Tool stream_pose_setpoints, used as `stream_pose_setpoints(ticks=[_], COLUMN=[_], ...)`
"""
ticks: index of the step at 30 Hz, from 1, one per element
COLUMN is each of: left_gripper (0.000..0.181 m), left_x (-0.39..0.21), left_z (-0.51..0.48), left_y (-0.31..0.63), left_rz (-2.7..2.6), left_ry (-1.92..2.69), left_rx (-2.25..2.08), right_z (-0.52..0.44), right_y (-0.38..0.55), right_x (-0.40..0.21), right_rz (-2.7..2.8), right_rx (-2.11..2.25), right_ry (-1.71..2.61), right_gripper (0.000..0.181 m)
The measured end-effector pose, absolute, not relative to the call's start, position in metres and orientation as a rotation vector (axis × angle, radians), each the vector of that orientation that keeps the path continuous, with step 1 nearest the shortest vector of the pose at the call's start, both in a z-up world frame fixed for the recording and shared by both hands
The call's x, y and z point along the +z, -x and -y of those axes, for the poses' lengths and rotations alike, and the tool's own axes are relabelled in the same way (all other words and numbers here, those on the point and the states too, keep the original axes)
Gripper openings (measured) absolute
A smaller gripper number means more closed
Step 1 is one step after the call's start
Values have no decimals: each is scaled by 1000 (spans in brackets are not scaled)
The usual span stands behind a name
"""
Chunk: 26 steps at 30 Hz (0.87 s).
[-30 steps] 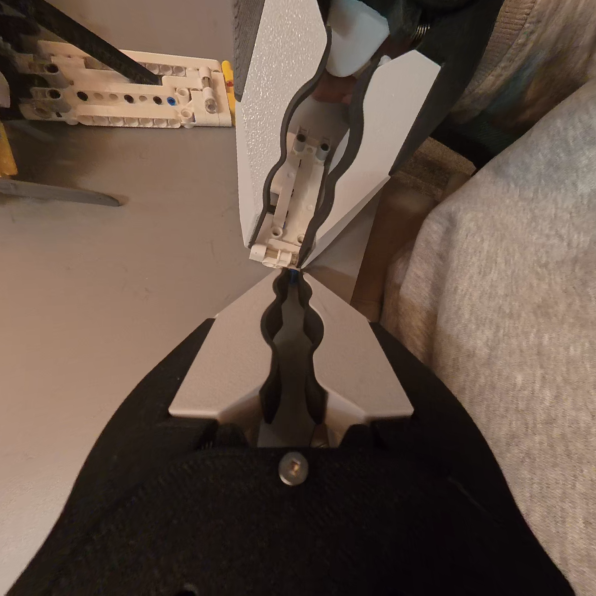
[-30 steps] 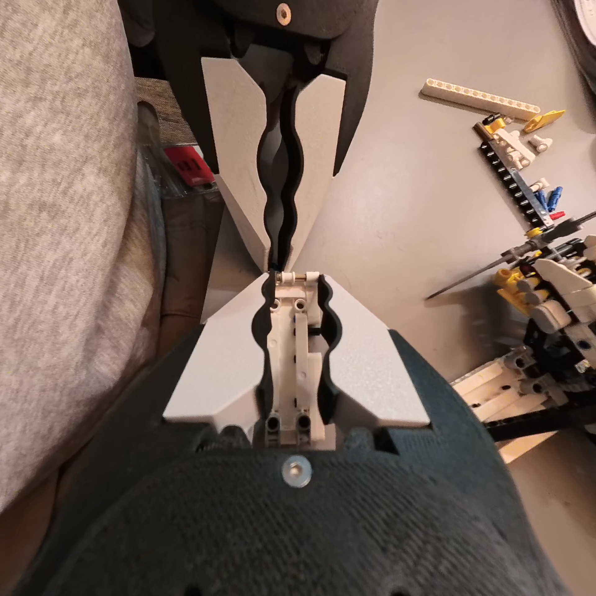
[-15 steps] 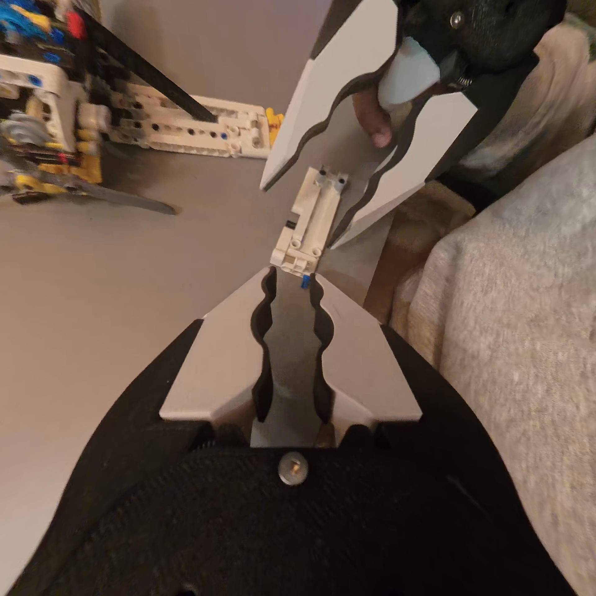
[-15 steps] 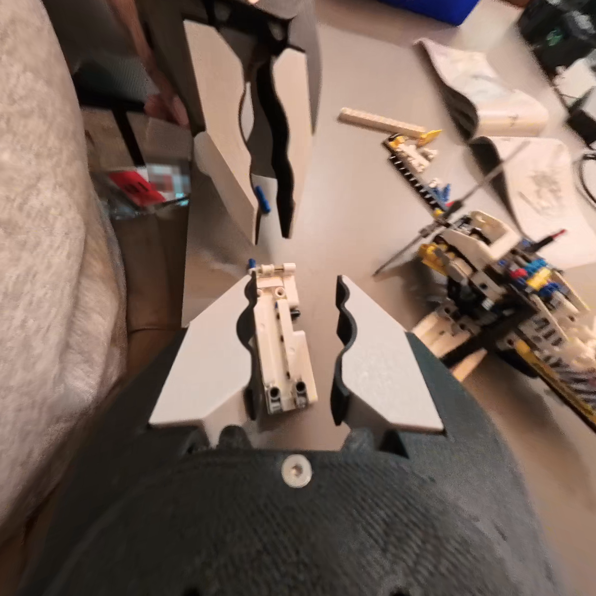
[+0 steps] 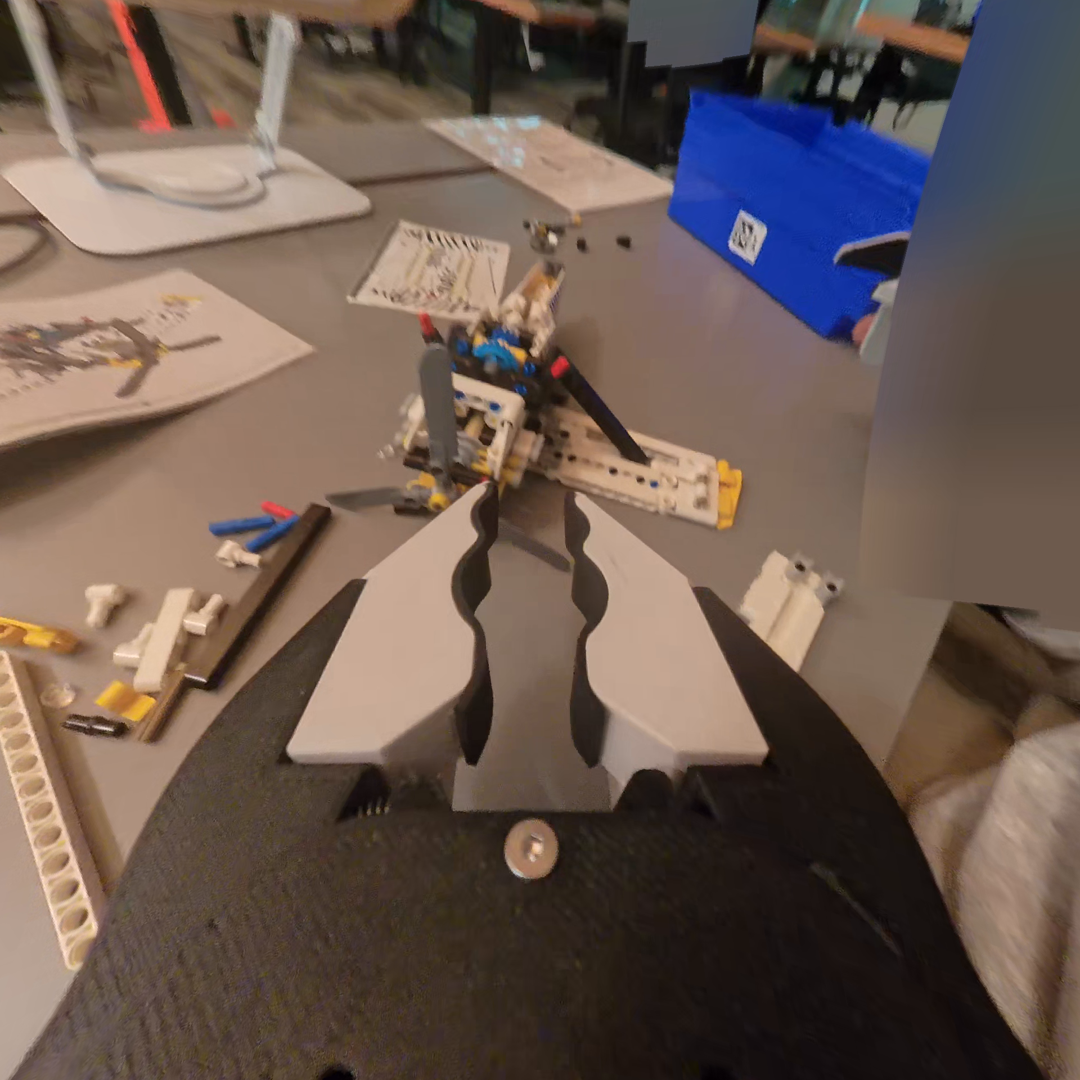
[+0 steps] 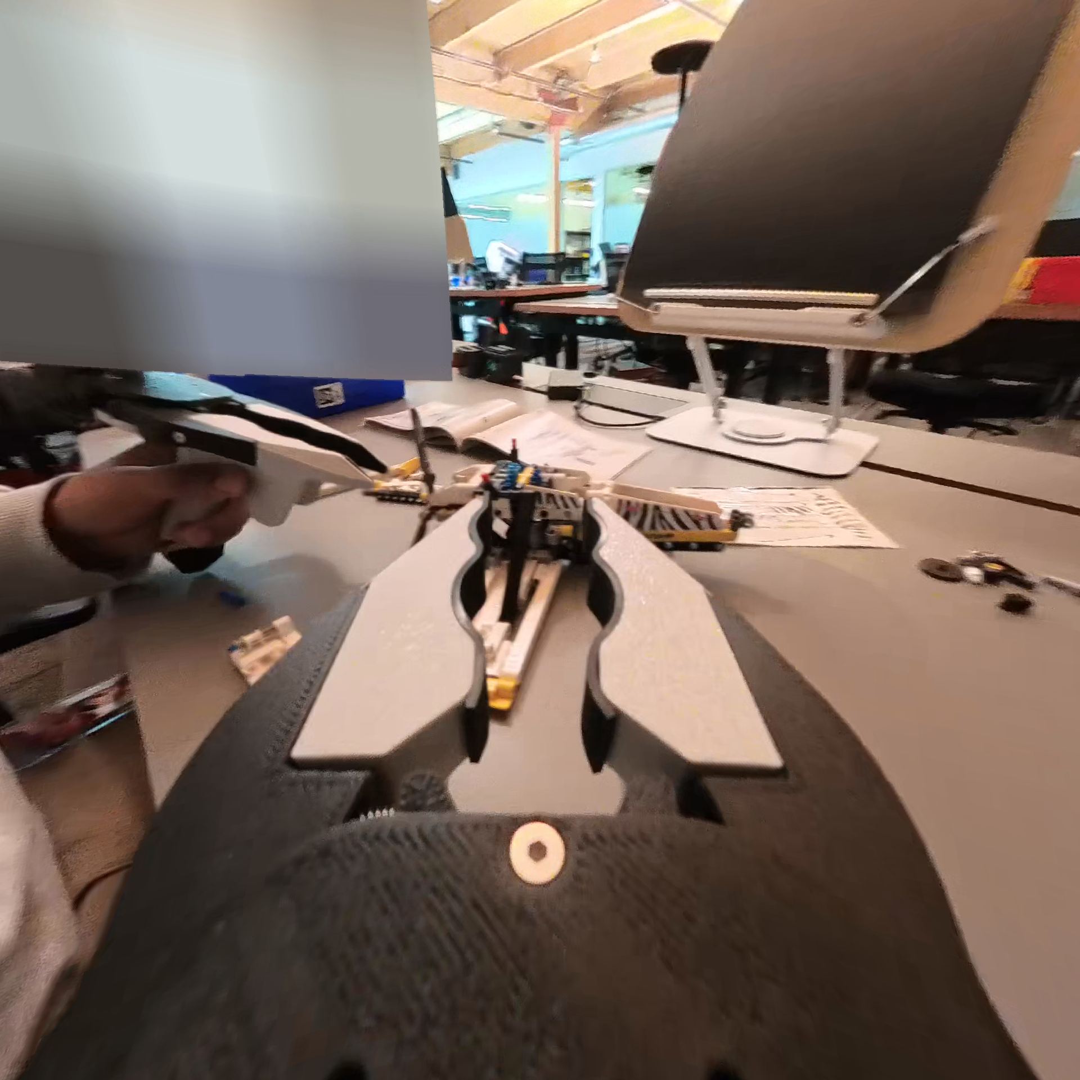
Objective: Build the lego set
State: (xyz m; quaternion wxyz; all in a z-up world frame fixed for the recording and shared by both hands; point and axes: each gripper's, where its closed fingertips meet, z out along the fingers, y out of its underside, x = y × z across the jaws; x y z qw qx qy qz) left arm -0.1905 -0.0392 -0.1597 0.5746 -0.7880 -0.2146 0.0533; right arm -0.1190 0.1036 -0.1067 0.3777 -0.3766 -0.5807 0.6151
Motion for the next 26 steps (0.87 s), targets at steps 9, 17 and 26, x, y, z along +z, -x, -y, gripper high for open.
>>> stream_pose_setpoints(ticks=[9,17,26], left_gripper=[26,29,29], left_x=[-138,-138,-140], left_z=[57,58,59], left_y=[206,208,210], left_rz=[595,633,654], left_ry=[1602,1543,1538], left_rx=[34,-90,-120], right_z=[-105,-115,-115], right_y=[131,137,145], right_x=[-122,-120,-126], right_rz=[1545,1512,1550], right_rx=[1366,1428,1408], right_ry=[964,1024,1058], right_gripper=[16,19,22])
